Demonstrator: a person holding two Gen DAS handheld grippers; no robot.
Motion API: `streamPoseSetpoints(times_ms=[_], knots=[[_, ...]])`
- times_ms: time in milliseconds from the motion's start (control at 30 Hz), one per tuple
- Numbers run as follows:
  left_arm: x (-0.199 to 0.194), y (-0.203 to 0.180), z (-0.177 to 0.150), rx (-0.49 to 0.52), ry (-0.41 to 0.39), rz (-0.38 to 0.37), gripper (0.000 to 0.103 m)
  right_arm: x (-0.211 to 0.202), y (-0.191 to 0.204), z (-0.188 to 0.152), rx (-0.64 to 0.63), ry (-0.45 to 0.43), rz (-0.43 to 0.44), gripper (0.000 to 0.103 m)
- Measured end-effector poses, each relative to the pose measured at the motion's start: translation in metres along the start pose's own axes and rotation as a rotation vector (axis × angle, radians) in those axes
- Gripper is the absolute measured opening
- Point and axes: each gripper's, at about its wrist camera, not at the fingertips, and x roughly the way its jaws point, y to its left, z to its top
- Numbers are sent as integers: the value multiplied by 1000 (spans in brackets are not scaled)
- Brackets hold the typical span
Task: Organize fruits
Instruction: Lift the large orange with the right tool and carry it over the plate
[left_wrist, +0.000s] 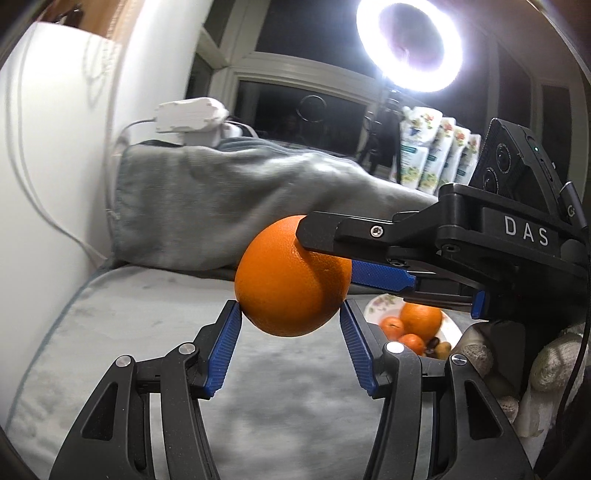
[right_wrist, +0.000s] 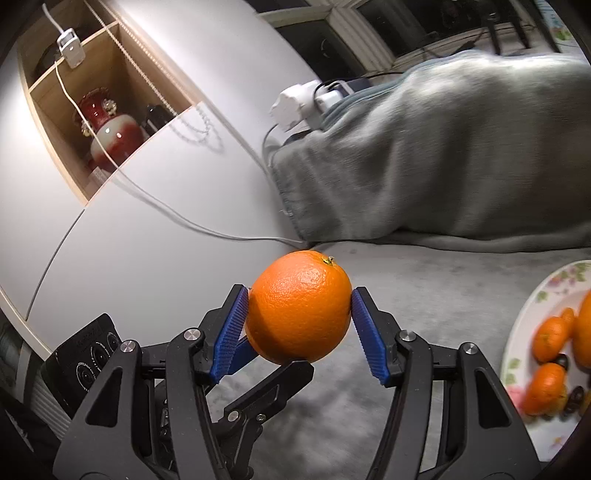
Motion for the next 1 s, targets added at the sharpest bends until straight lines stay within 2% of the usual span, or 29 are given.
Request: streamPoseSetpoints(times_ms=[600, 1000], knots=[[31, -66, -3, 62, 60, -151, 55, -72, -49, -11, 55, -75, -124, 61], [54, -89, -7, 84, 115, -212, 55, -93, -80, -13, 92, -87, -183, 61]])
